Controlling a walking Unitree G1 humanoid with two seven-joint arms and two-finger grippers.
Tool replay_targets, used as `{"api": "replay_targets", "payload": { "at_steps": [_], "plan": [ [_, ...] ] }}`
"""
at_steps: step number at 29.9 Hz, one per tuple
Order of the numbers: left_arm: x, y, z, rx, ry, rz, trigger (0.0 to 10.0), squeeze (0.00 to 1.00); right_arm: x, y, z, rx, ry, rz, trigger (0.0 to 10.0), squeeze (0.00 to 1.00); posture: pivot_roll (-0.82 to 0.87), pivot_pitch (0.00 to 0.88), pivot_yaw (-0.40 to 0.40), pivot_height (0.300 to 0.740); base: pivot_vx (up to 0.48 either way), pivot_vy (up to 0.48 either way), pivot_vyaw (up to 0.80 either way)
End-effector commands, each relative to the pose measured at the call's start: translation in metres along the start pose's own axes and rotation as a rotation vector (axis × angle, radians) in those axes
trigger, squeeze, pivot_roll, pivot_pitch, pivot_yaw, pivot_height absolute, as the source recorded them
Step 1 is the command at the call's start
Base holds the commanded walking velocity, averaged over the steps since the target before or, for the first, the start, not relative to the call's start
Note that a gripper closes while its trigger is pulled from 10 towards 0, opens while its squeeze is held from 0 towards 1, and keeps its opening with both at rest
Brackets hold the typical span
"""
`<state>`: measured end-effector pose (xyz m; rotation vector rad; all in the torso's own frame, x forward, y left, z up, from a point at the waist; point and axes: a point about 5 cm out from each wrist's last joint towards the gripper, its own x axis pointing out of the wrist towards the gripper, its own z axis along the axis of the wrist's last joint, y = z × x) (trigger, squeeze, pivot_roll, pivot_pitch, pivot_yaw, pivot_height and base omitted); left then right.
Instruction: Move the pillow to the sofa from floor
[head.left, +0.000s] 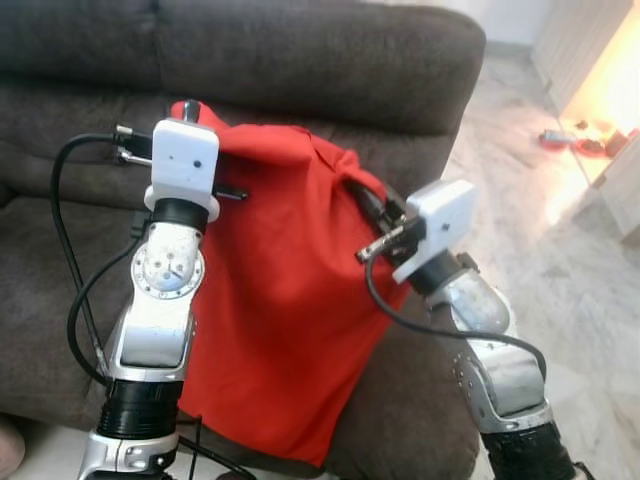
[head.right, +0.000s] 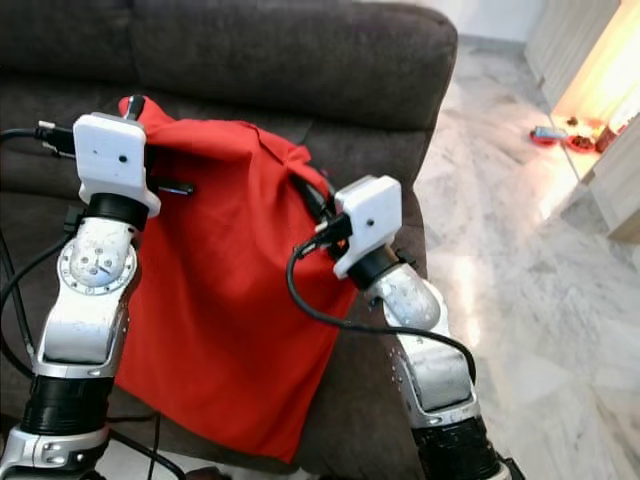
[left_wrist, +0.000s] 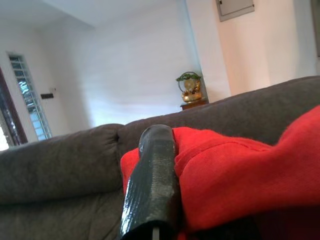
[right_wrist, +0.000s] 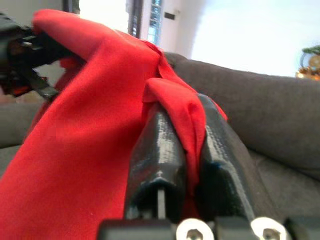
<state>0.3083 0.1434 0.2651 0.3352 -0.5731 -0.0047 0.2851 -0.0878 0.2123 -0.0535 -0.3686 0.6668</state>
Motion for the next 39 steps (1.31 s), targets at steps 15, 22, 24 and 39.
{"api": "replay_targets", "payload": {
  "at_steps": [15,22,24,39],
  "plan": [
    [-0.023,-0.034,-0.011,0.056,0.056,-0.25,10.0,0.0,-0.001,0.011,-0.003,-0.024,0.045,0.07,10.0,0.0,0.12,0.084,-0.08,0.74,0.0,0.0,0.0],
    [-0.016,-0.029,0.004,0.051,-0.025,-0.215,10.0,0.0,0.0,0.021,0.001,-0.008,0.026,0.134,10.0,0.0,0.12,0.086,-0.084,0.74,0.0,0.0,0.0],
    [-0.014,-0.027,0.007,0.046,-0.039,-0.195,10.0,0.0,0.0,0.022,0.0,-0.009,0.031,0.137,10.0,0.0,0.12,0.086,-0.084,0.74,0.0,0.0,0.0],
    [-0.01,-0.021,0.03,-0.204,-0.116,-0.297,10.0,0.0,0.02,-0.012,0.015,-0.108,-0.026,-0.118,10.0,0.0,0.13,0.089,-0.083,0.74,0.0,0.0,0.0]
  ]
}}
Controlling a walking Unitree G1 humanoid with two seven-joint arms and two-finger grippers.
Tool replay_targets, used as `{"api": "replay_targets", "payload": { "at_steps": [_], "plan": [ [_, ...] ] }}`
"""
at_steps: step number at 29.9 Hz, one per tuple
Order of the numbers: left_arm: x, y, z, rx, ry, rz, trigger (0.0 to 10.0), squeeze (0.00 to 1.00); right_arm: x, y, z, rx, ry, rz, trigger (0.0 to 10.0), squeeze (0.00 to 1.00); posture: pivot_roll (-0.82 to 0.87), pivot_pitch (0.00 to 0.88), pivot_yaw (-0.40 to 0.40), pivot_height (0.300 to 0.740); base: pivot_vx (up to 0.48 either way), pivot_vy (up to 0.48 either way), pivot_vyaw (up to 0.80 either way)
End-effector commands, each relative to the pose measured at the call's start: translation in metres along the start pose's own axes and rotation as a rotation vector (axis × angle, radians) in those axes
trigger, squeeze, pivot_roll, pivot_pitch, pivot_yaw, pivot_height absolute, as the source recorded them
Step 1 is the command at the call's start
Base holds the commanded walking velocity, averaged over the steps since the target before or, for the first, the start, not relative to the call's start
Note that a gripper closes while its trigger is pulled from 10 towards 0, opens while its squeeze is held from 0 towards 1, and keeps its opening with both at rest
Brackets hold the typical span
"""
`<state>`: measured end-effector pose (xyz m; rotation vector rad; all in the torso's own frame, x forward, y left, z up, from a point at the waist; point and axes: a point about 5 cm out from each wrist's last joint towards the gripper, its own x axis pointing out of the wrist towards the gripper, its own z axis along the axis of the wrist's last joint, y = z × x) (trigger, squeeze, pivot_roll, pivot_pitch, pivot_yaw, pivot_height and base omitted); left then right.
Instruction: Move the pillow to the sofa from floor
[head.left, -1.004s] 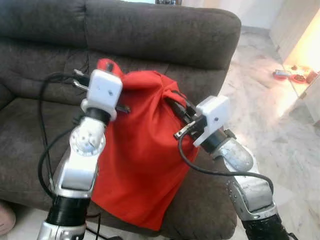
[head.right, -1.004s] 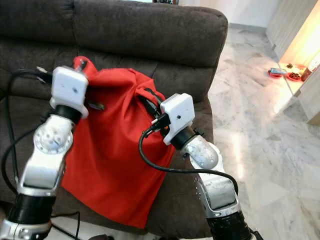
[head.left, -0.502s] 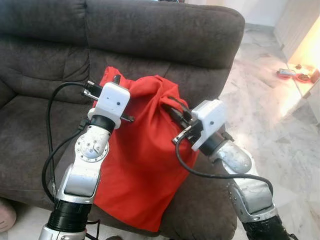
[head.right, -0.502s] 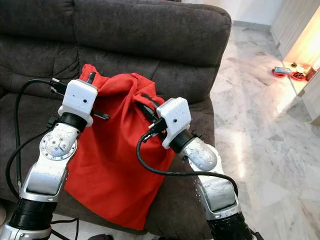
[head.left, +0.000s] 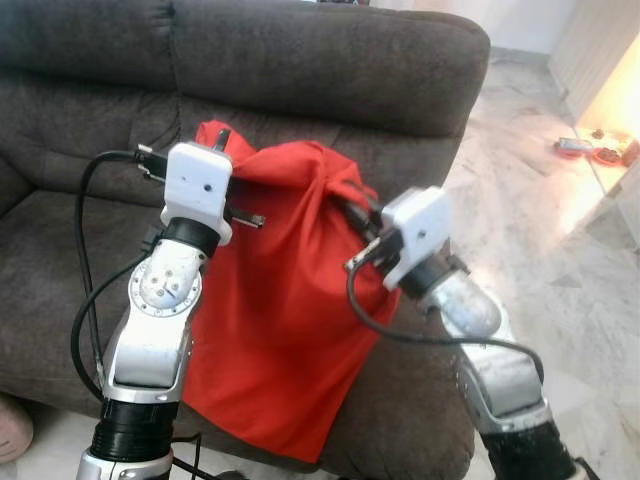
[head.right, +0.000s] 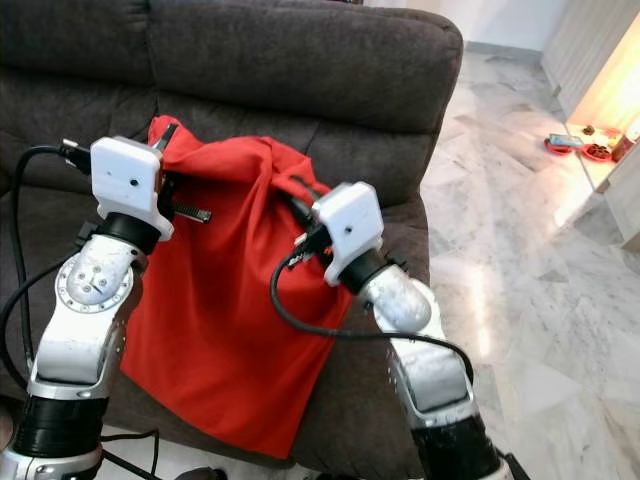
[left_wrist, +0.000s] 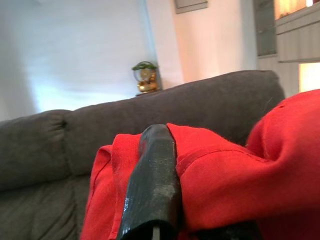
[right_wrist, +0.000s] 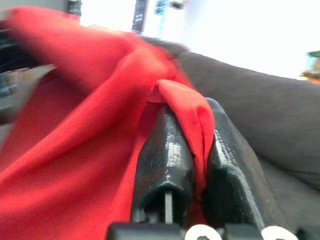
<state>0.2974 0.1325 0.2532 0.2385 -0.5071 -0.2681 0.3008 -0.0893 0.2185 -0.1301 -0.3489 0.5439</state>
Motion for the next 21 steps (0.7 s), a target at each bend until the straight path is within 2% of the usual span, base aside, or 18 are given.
{"api": "replay_targets", "payload": {
  "at_steps": [1,4,11,16,21],
  "plan": [
    [0.006,-0.012,0.029,-0.026,-0.136,-0.084,10.0,0.0,0.008,-0.002,0.017,-0.02,-0.084,-0.023,10.0,0.0,0.13,0.089,-0.083,0.74,0.0,0.0,0.0],
    [0.005,-0.017,0.03,-0.044,-0.14,-0.123,10.0,0.0,0.014,-0.003,0.029,-0.019,-0.138,-0.045,10.0,0.0,0.13,0.09,-0.084,0.74,0.0,0.0,0.0],
    [0.001,-0.028,0.029,-0.073,-0.127,-0.23,10.0,0.0,0.024,0.008,0.049,0.013,-0.237,-0.001,10.0,0.0,0.13,0.09,-0.087,0.74,0.0,0.0,0.0],
    [0.001,-0.029,0.029,-0.079,-0.123,-0.246,10.0,0.0,0.026,0.013,0.056,0.037,-0.269,0.021,10.0,0.0,0.13,0.091,-0.087,0.74,0.0,0.0,0.0],
    [0.0,-0.033,0.028,-0.087,-0.118,-0.285,10.0,0.0,0.026,0.024,0.066,0.09,-0.322,0.081,10.0,0.0,0.13,0.091,-0.088,0.74,0.0,0.0,0.0]
  ]
}}
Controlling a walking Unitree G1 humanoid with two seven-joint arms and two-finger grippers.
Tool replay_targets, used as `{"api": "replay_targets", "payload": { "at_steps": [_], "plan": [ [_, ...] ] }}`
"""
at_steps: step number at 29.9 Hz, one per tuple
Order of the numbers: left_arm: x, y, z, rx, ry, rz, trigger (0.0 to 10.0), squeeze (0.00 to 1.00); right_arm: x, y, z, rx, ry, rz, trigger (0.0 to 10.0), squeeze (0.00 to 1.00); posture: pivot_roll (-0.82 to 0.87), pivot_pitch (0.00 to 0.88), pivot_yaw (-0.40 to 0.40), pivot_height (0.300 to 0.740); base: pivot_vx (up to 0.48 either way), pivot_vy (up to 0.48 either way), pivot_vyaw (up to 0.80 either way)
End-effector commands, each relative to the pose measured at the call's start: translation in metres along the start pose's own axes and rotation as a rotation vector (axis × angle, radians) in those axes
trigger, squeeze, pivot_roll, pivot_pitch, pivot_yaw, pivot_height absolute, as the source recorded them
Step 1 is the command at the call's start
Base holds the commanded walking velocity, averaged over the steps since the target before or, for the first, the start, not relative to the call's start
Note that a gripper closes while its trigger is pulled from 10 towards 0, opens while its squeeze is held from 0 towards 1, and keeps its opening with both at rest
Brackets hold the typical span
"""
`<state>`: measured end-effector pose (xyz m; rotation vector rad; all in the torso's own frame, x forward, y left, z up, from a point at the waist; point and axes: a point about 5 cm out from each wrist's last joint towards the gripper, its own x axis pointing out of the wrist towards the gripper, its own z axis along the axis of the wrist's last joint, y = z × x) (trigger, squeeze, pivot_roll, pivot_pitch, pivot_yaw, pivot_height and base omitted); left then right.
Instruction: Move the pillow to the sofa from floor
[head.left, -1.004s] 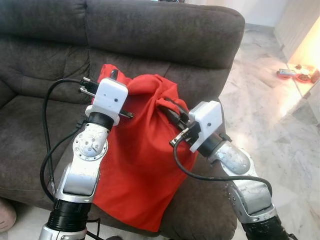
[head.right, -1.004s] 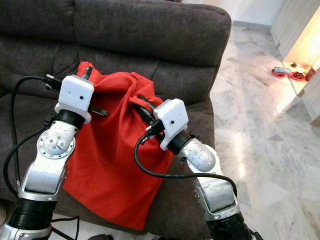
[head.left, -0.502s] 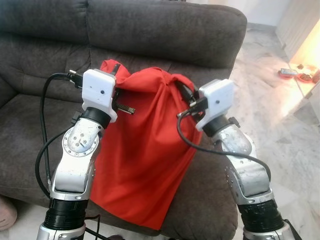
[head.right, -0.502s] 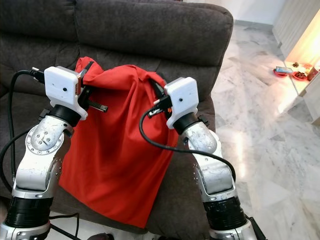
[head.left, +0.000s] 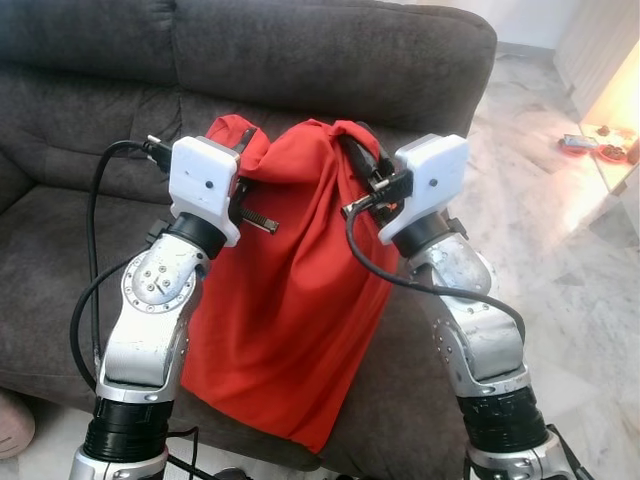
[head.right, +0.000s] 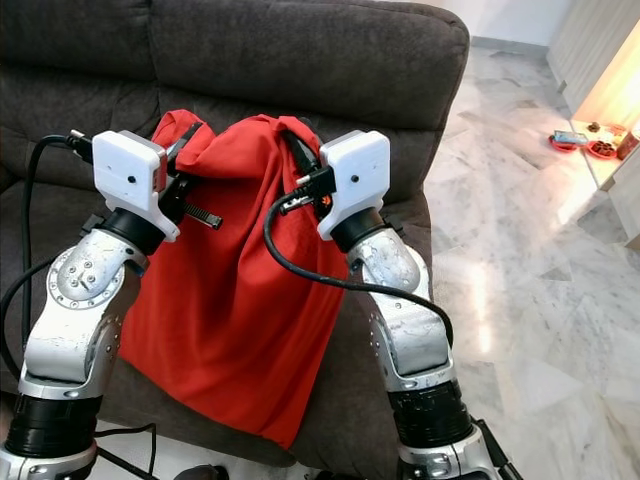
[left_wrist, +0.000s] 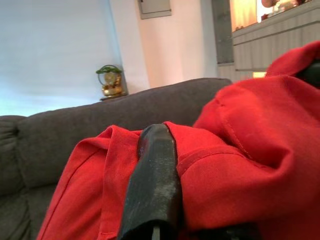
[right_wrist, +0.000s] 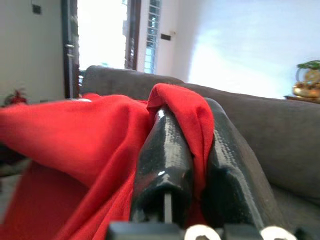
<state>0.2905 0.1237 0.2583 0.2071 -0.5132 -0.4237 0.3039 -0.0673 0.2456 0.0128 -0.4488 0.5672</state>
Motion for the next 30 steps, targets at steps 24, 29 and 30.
{"api": "replay_targets", "payload": {
  "at_steps": [24,29,30],
  "plan": [
    [0.0,-0.035,0.01,-0.107,-0.032,-0.232,10.0,0.0,0.001,0.037,0.024,0.009,-0.103,0.23,10.0,0.0,0.13,0.086,-0.094,0.74,0.0,0.0,0.0],
    [0.0,-0.026,0.018,-0.264,-0.062,-0.221,10.0,0.0,0.005,0.03,0.019,-0.041,-0.069,0.181,10.0,0.0,0.14,0.08,-0.099,0.74,0.0,0.0,0.0],
    [0.0,-0.026,0.02,-0.313,-0.068,-0.237,10.0,0.0,0.005,0.029,0.018,-0.047,-0.067,0.174,10.0,0.0,0.14,0.079,-0.099,0.74,0.0,0.0,0.0]
  ]
}}
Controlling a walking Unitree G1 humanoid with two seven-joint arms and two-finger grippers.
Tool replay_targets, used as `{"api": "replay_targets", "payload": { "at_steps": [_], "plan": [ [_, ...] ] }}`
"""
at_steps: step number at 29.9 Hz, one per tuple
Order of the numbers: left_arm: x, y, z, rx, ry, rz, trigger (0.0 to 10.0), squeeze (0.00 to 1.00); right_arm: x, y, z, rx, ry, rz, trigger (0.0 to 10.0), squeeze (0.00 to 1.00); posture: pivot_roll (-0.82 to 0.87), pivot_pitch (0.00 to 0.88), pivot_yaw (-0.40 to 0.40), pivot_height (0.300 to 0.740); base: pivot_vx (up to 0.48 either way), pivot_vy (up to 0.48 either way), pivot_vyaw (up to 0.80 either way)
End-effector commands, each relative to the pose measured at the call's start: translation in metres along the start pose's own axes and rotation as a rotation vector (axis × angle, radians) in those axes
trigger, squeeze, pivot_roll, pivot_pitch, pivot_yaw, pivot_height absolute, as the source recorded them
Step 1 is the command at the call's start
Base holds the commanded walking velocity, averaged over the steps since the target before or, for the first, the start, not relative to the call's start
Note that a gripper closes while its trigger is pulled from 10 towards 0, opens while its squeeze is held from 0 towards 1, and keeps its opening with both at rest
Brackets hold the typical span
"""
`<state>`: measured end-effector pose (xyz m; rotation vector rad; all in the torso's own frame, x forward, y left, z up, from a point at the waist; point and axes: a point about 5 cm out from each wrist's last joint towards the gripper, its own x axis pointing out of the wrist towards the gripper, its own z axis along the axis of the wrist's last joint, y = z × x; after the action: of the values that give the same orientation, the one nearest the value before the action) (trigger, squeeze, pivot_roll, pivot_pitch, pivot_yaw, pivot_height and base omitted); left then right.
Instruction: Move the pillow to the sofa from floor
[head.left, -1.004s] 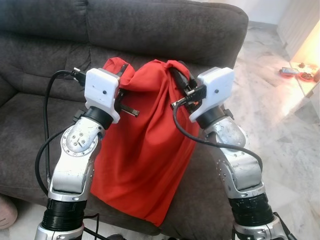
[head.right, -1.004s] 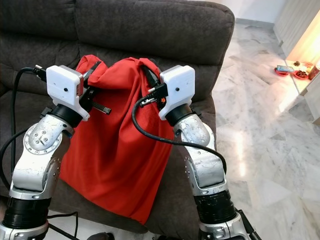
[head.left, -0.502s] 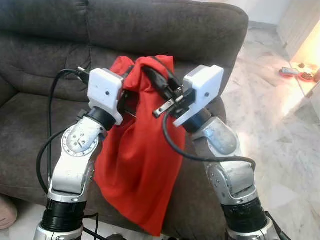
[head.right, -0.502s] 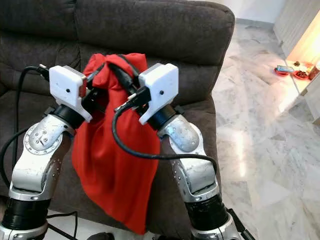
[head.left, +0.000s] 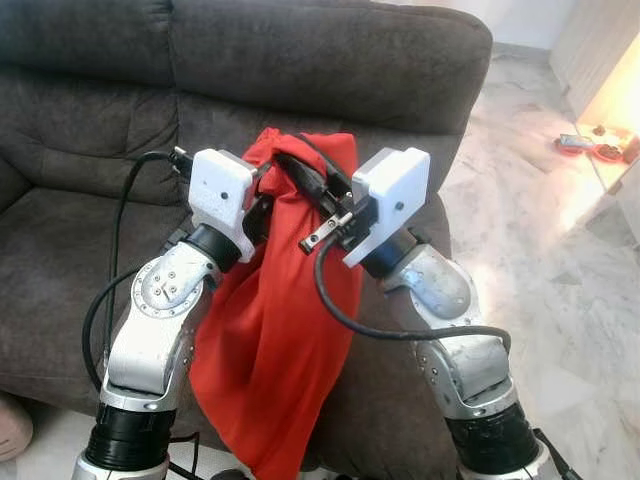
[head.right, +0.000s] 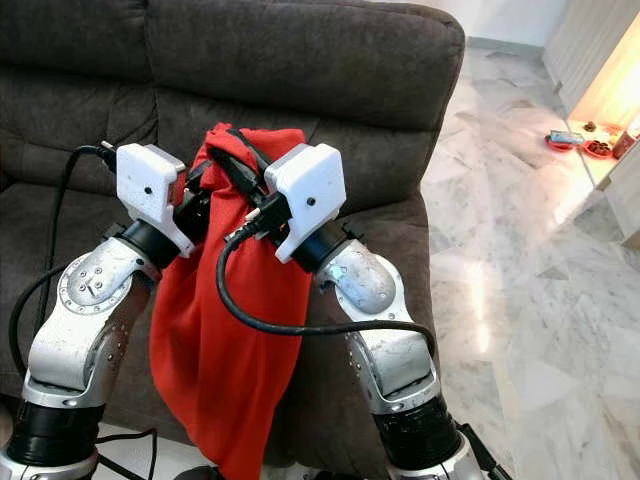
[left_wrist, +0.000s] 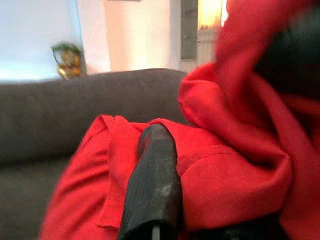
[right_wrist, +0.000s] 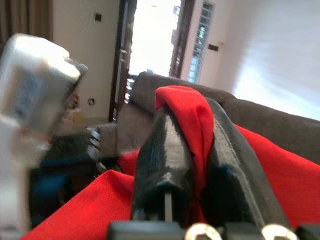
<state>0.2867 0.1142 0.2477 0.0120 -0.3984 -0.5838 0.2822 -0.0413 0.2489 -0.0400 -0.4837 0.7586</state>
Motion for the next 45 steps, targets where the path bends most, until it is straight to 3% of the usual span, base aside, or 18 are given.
{"api": "replay_targets", "payload": {
  "at_steps": [1,8,16,20,28,34,37,45],
  "plan": [
    [0.002,-0.019,0.025,-0.091,-0.108,-0.163,10.0,0.0,0.006,-0.006,0.009,-0.036,-0.035,-0.029,10.0,0.0,0.14,0.078,-0.099,0.74,0.0,0.0,0.0],
    [-0.009,-0.028,0.041,-0.27,-0.14,-0.357,10.0,0.0,0.009,-0.012,0.009,-0.051,-0.037,-0.058,10.0,0.0,0.14,0.072,-0.101,0.74,0.0,0.0,0.0],
    [-0.021,-0.028,0.051,-0.306,-0.112,-0.483,10.0,0.0,0.009,-0.029,0.005,-0.089,-0.014,-0.143,10.0,0.0,0.16,0.063,-0.102,0.74,0.0,0.0,0.0],
    [-0.031,-0.028,0.044,-0.258,-0.001,-0.528,10.0,0.0,0.009,-0.048,0.004,-0.12,-0.003,-0.237,10.0,0.0,0.16,0.059,-0.104,0.74,0.0,0.0,0.0],
    [-0.035,-0.026,0.041,-0.255,0.046,-0.523,10.0,0.0,0.01,-0.058,0.001,-0.118,0.005,-0.305,10.0,0.0,0.17,0.065,-0.107,0.74,0.0,0.0,0.0],
    [-0.03,-0.007,0.038,-0.171,0.06,-0.385,10.0,0.0,0.012,-0.054,-0.001,-0.112,0.002,-0.294,10.0,0.0,0.16,0.069,-0.106,0.74,0.0,0.0,0.0],
    [-0.026,0.007,0.045,-0.146,0.014,-0.289,10.0,0.0,0.012,-0.055,-0.001,-0.113,0.001,-0.3,10.0,0.0,0.16,0.069,-0.107,0.74,0.0,0.0,0.0],
    [-0.035,0.013,0.046,-0.133,0.04,-0.309,10.0,0.0,0.01,-0.059,-0.002,-0.116,0.007,-0.311,10.0,0.0,0.16,0.072,-0.109,0.74,0.0,0.0,0.0]
  ]
}}
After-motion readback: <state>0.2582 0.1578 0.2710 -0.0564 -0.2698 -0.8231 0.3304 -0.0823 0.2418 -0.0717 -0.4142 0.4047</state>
